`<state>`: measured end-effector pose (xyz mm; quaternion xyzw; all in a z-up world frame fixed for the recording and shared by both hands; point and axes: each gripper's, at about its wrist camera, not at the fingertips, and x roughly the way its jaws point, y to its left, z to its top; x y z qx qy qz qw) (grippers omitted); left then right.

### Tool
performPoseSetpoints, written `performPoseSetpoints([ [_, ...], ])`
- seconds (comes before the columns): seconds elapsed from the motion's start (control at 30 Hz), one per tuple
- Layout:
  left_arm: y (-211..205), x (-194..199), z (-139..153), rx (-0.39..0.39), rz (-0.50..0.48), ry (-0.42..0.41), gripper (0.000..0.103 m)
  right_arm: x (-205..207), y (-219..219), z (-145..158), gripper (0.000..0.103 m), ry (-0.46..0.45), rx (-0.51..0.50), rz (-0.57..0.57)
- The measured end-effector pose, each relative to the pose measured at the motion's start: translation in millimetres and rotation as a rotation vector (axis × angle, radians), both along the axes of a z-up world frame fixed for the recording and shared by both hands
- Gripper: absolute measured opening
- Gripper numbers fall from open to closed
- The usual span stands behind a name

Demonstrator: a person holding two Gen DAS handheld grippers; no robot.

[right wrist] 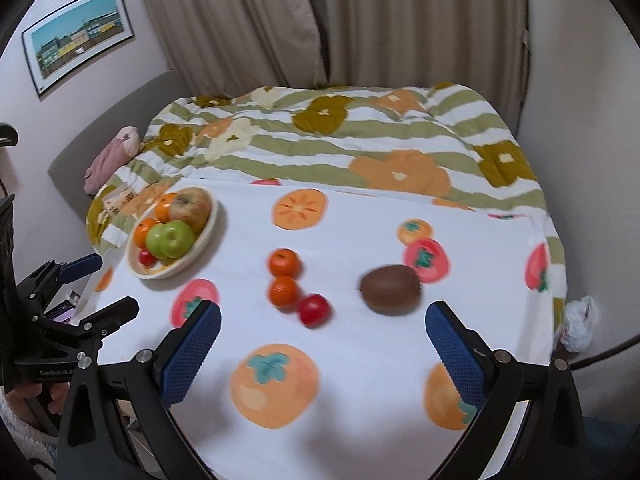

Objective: Organize fruits
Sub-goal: 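Open the right tool and withdraw both tools toward the remaining fruits, then grasp a small mandarin with the left tool while the right tool grasps the kiwi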

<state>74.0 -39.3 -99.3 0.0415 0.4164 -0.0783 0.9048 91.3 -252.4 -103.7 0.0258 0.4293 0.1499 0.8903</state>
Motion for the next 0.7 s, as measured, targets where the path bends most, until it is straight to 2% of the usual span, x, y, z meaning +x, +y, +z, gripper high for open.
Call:
performPoseSetpoints([
  [0.3, -40.7, 24.1, -25.3, -0.042, 0.019, 0.045, 0.103, 9.5, -34.5, -25.1, 0.103, 0.035, 0.007, -0.028],
  [0.47, -58.6, 37.7, -40.2, -0.044, 0.008, 0.071, 0.103, 23.0, -42.5, -46.7, 0.103, 0.089, 0.024, -0.030],
  [0.7, -66.9, 59.6, -60.7, -0.039, 0.029, 0.105, 0.092, 34.1, -48.5, -60.6, 0.103, 0.106, 0.017, -0.027],
])
